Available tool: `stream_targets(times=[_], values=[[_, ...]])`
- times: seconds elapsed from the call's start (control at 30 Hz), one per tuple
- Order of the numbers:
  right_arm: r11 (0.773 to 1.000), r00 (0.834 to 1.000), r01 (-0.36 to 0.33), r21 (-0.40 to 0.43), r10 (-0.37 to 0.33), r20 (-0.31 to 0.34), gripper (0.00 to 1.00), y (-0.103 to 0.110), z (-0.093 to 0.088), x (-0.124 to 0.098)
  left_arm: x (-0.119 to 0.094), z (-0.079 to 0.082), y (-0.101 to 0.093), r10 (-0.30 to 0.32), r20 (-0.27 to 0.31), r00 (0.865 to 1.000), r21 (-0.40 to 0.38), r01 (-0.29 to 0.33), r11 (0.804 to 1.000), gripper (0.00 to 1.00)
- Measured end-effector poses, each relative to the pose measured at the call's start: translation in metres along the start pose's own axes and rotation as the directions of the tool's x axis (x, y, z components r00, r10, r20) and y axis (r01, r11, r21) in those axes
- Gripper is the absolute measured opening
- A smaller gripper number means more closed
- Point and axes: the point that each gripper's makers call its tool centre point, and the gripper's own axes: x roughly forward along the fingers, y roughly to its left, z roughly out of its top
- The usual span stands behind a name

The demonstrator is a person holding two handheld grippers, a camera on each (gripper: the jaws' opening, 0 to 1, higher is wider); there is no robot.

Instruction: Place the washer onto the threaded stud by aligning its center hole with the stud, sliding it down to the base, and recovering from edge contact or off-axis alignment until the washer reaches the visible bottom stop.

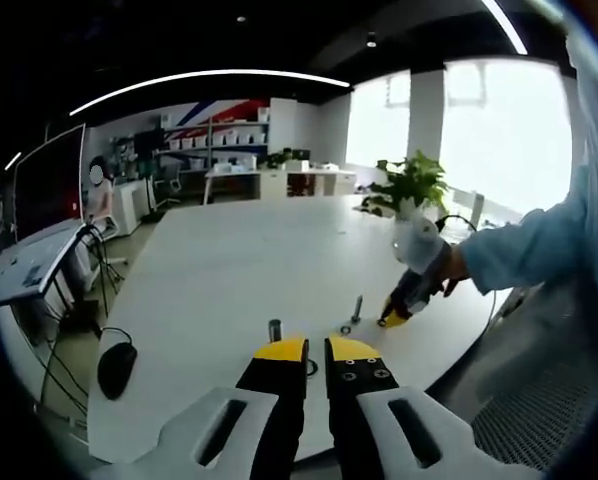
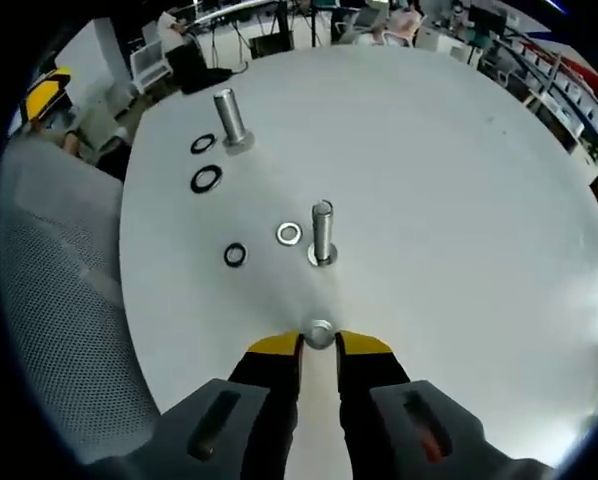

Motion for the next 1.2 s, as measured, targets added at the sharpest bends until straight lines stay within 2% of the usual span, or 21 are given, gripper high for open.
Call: stream_targets(times=[0.3, 0.77, 1.2], values=[[1.0, 1.0, 0.004, 0.001, -0.004, 0.009, 0.15, -0.002, 0.004, -0.005, 0.0, 0.0, 0.0, 0.0, 0.0, 1.0, 0.001, 0.0, 1.0, 0.04], [1.0, 0.996, 0.028, 0.006, -0.029, 0.082, 0.15, -0.009, 0.026, -0.031, 0.0, 0.0, 0.0, -0.001, 0.001, 1.0, 0.002, 0.001, 1.0, 0.04], [0.999, 0.991, 0.043, -0.016, -0.04, 0.131, 0.15, -0.007, 0.04, -0.054, 0.0, 0.001, 0.0, 0.0, 0.006, 1.0, 0.001, 0.0, 1.0, 0.04]])
